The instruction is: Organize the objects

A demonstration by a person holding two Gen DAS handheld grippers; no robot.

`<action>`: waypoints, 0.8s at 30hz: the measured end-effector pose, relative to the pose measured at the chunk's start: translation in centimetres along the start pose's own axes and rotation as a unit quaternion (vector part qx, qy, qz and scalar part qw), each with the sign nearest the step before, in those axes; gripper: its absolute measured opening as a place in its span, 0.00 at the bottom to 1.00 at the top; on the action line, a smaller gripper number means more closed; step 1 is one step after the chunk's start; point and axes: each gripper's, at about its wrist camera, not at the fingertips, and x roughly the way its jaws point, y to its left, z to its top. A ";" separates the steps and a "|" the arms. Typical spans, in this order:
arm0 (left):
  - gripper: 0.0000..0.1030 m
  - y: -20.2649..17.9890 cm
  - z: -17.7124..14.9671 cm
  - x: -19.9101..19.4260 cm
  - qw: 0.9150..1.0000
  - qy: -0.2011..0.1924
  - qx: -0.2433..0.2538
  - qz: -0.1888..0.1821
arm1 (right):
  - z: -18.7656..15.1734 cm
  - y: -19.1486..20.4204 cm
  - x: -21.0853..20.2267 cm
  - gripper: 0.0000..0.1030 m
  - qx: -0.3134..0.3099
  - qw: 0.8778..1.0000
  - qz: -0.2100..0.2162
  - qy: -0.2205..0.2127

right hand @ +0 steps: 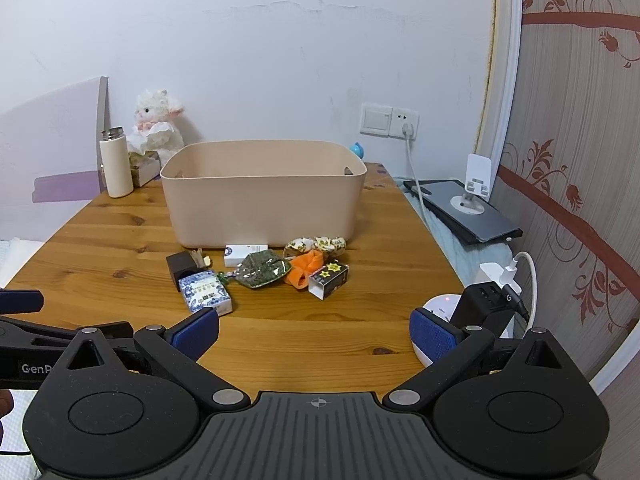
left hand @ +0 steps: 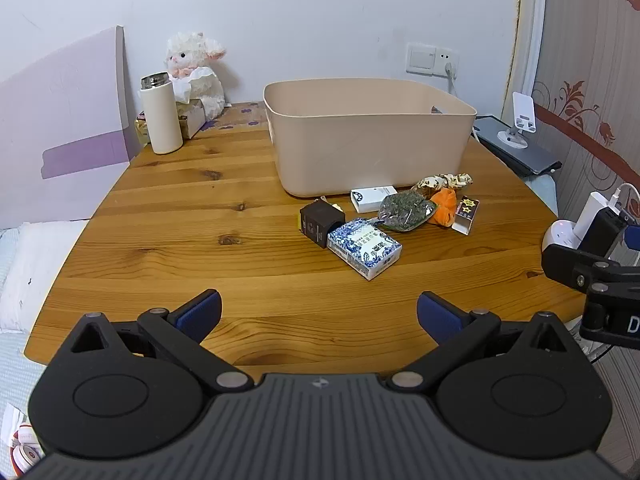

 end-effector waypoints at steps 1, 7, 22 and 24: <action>1.00 0.0 0.0 0.1 1.000 0.001 -0.001 0.000 | 0.0 0.0 0.1 1.00 0.000 1.000 0.000 0.000; 1.00 0.1 0.2 0.6 1.000 0.006 -0.003 0.001 | 0.1 0.1 0.3 1.00 -0.001 1.000 0.000 0.001; 1.00 -0.1 0.5 1.1 1.000 0.012 -0.003 0.000 | 0.5 -0.3 1.1 1.00 0.000 1.000 0.000 0.010; 1.00 -0.2 0.5 1.2 1.000 0.013 -0.003 0.000 | 0.5 -0.3 1.1 1.00 0.000 1.000 0.000 0.010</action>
